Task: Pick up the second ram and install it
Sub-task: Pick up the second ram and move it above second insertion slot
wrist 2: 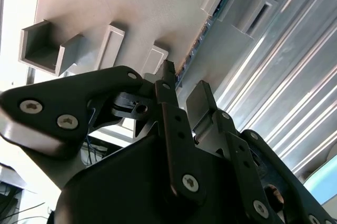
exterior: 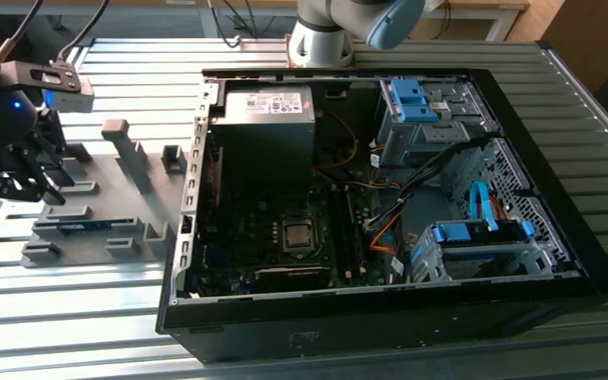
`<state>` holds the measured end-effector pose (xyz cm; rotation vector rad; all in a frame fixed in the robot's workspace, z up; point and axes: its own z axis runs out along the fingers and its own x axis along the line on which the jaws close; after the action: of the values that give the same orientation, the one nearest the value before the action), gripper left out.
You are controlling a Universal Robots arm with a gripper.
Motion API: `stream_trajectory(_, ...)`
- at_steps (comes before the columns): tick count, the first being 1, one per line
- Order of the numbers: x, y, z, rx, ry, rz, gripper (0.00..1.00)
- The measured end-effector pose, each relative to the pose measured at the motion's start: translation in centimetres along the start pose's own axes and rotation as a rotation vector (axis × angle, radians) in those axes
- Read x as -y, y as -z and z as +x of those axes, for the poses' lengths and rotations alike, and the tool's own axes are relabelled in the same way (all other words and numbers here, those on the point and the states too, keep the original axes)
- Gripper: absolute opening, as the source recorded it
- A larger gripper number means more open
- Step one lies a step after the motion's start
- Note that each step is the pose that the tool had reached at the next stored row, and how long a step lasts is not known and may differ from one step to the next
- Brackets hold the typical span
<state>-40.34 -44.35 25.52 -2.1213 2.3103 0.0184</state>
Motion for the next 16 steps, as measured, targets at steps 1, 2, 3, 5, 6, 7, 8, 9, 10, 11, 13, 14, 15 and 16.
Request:
stream_trajectory(1, 0.00, -0.09, 0.02, 0.0001, 0.000, 0.0001, 0.37)
stream_trajectory(2, 0.00, -0.17, 0.05, 0.0000, 0.000, 0.0000, 0.37)
stream_trajectory(3, 0.00, -0.26, 0.07, 0.0000, 0.000, 0.0001, 0.37)
stream_trajectory(5, 0.01, -0.44, 0.11, 0.0001, 0.000, 0.0001, 0.37)
stream_trajectory(6, 0.01, -0.53, 0.12, 0.0001, 0.000, 0.0001, 0.37)
stream_trajectory(7, 0.01, -0.62, 0.13, 0.0001, 0.000, 0.0001, 0.37)
stream_trajectory(8, 0.01, -0.72, 0.15, 0.0001, 0.000, 0.0001, 0.37)
stream_trajectory(9, 0.01, -0.83, 0.16, 0.0000, 0.000, 0.0001, 0.37)
stream_trajectory(10, 0.02, -0.94, 0.18, 0.0000, 0.000, 0.0001, 0.37)
stream_trajectory(11, 0.02, -1.05, 0.21, 0.0001, 0.000, 0.0001, 0.37)
stream_trajectory(13, 0.02, -1.24, 0.24, -0.0001, 0.000, 0.0001, 0.37)
stream_trajectory(14, 0.02, -1.33, 0.26, -0.0003, 0.000, 0.0001, 0.37)
stream_trajectory(15, 0.03, -1.41, 0.28, -0.0005, 0.000, 0.0001, 0.37)
stream_trajectory(16, 0.03, -1.49, 0.30, -0.0007, 0.000, 0.0001, 0.37)
